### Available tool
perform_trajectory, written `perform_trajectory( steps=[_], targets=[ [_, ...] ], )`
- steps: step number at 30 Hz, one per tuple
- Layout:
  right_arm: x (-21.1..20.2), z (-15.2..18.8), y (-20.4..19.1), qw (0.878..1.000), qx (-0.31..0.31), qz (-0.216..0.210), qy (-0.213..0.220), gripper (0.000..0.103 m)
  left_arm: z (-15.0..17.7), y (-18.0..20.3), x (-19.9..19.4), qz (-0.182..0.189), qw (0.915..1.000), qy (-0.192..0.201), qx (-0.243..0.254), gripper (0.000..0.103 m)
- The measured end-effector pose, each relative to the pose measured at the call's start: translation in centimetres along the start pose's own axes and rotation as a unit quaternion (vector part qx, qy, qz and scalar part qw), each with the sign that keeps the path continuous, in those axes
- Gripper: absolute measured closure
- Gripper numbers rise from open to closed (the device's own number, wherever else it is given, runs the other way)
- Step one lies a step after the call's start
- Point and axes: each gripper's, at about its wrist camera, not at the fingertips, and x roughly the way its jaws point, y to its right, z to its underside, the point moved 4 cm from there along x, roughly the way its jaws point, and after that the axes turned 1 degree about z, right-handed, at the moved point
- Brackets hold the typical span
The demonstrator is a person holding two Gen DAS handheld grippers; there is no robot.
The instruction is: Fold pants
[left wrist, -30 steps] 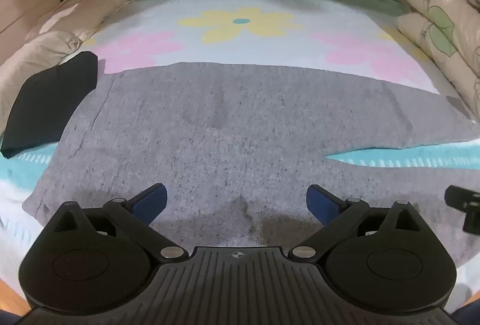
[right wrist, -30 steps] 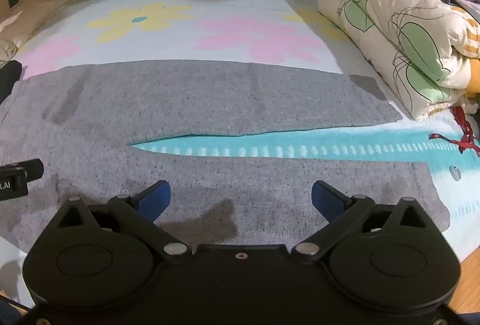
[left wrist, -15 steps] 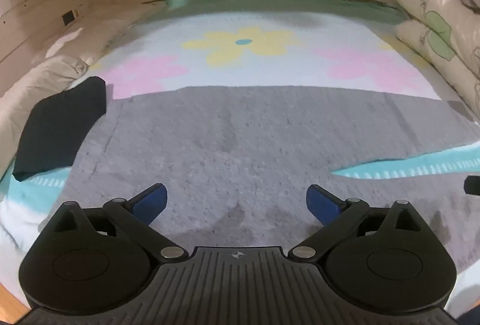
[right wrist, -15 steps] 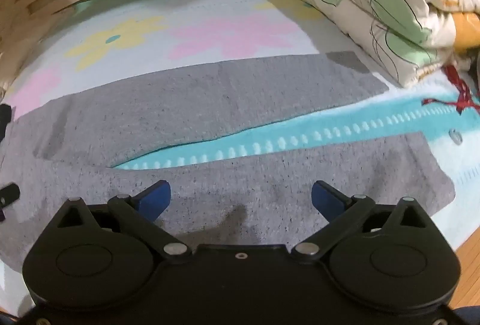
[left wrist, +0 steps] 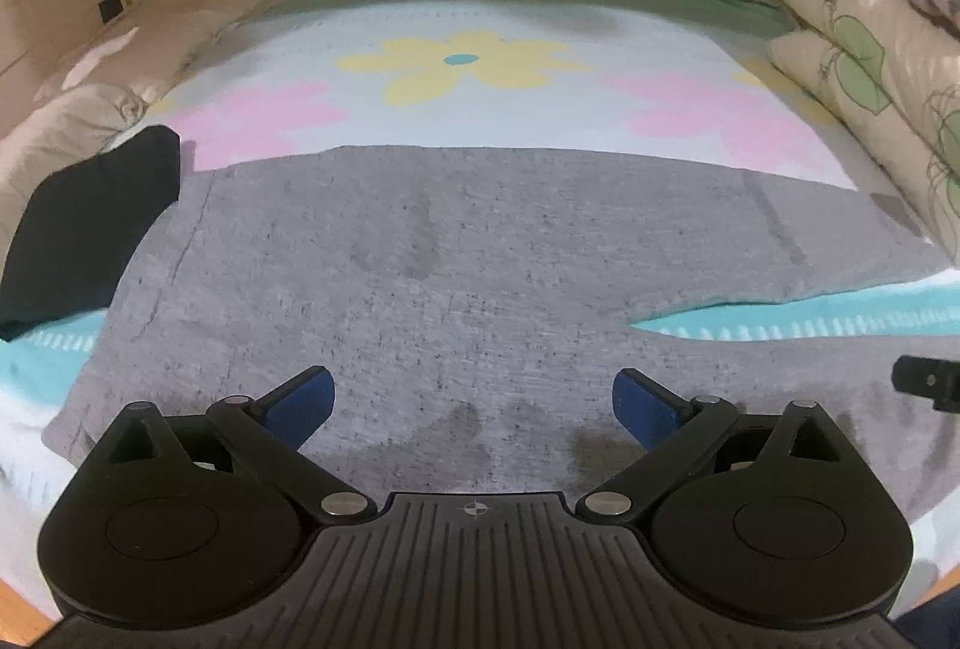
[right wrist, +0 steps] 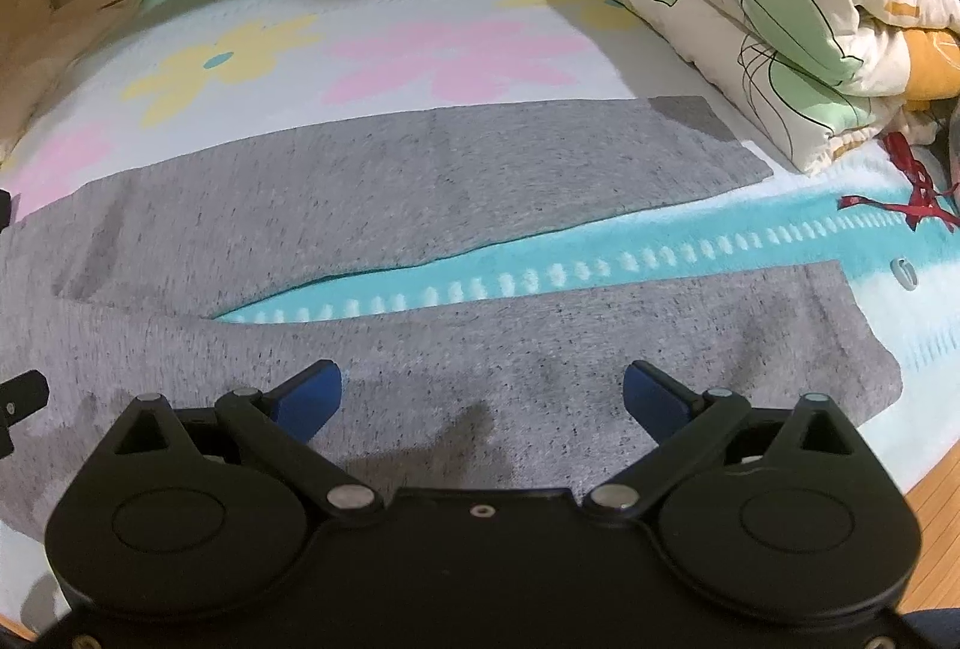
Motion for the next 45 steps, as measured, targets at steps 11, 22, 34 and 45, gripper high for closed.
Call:
perform_trajectory(
  steps=[11,22,34,45],
  targets=[
    [-0.1,0.0,-0.4,1.0,-0.002,-0.005,0.002,0.003,0.0,-0.3,0.5,0.01,0.9996,-0.017,-0.022,0.003],
    [-0.4,0.0,-0.6,1.0,-0.002,-0.01,0.007,0.003,0.4,-0.1,0.8,0.05,0.9972,-0.031,-0.046,0.003],
    [-0.5,-0.1,-1.0,1.0,-0.007,-0.02,0.005,0.003,0.4,0.1,1.0,-0.003,0.9995,-0.028,-0.014,0.003],
    [-0.4,0.1,-0.8,1.0,-0.01,-0.017,-0.002,0.003,1.3,0.5,1.7,-0.021,0.999,-0.039,0.0,0.003]
  ],
)
